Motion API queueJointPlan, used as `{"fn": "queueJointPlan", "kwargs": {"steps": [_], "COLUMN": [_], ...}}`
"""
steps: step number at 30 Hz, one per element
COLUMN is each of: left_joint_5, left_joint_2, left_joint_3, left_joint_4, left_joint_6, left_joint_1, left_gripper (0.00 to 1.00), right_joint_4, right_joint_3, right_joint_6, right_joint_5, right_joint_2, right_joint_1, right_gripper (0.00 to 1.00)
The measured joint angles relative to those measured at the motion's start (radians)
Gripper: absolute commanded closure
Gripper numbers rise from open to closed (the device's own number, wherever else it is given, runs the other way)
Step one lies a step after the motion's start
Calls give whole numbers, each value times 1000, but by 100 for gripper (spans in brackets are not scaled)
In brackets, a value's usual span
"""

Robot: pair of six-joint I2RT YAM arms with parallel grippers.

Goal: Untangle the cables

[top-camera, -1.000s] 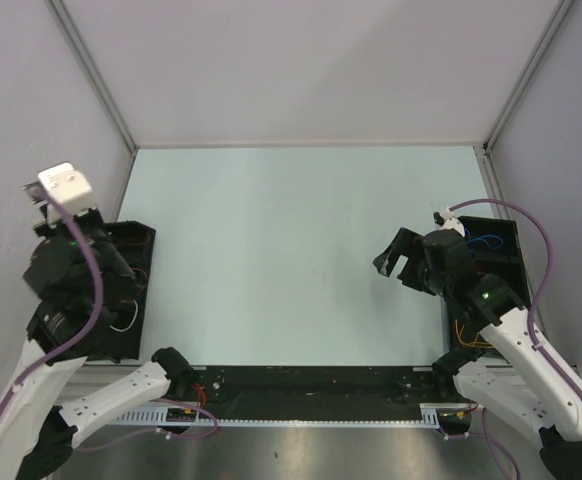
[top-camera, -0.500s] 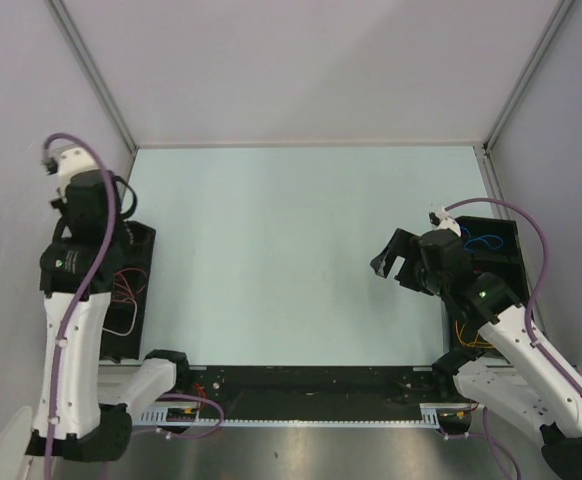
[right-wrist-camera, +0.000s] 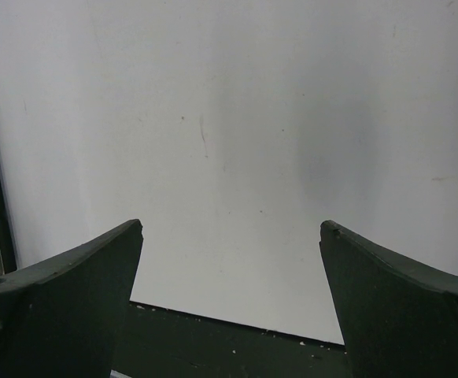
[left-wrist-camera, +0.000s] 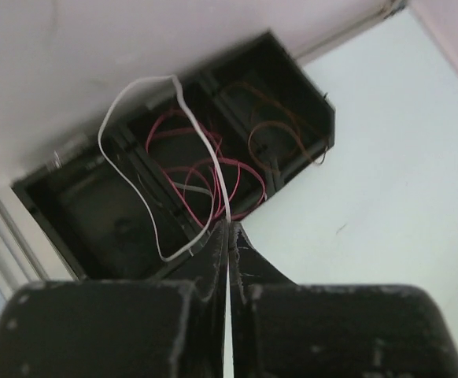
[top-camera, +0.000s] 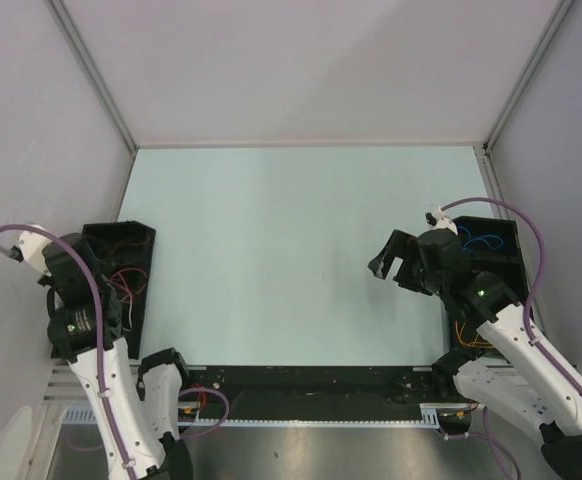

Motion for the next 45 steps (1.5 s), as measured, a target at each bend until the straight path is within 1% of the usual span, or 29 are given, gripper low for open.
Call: {"fn": "queueJointPlan", "kwargs": {"steps": [5, 9, 14, 17, 20, 22, 25, 28, 31, 36, 41, 42, 45], "left_joint_5": [135, 190, 202, 207, 242, 311, 470, 584, 626, 627, 607, 580, 562], "left_joint_2": [-51, -82, -141, -166, -125, -74, 3, 77, 107, 107, 158, 190, 215], "left_joint_3": [-201, -298, -317, -319, -319, -334, -438, -572, -647, -647, -592, -546, -522], "left_joint_4": [17, 19, 17, 15, 19, 45, 128, 196, 224, 323, 373, 399, 417], "left_joint_6": [-76, -126, -200, -243, -276, -296, -321, -350, -377, -400, -404, -402, -402], "left_joint_1": [110, 206, 264, 321, 431, 537, 722, 837, 861, 863, 863, 864, 865], "left_gripper": [100, 100, 100, 100, 100, 100, 100, 100, 100, 100, 100, 100, 100], "right_joint_4": [-11, -26, -39, -42, -43, -45, -46, -50, -51, -31, 14, 34, 50], "right_joint_3": [0, 0, 0, 0, 0, 0, 0, 0, 0, 0, 0, 0, 0], "right_joint_6": [0, 0, 0, -1, -4, -7, -12, -18, -24, -25, -24, -25, -26], "right_joint_5": [-8, -10, -10, -10, -10, -10, -10, -9, -5, -7, -14, -16, -19], "right_joint_2": [-5, -18, -20, -17, -9, -3, 0, 3, 19, 74, 140, 166, 183], "right_joint_1": [4, 14, 21, 26, 32, 34, 35, 35, 37, 41, 56, 61, 64], "right_gripper": [0, 0, 0, 0, 0, 0, 0, 0, 0, 0, 0, 0, 0]}}
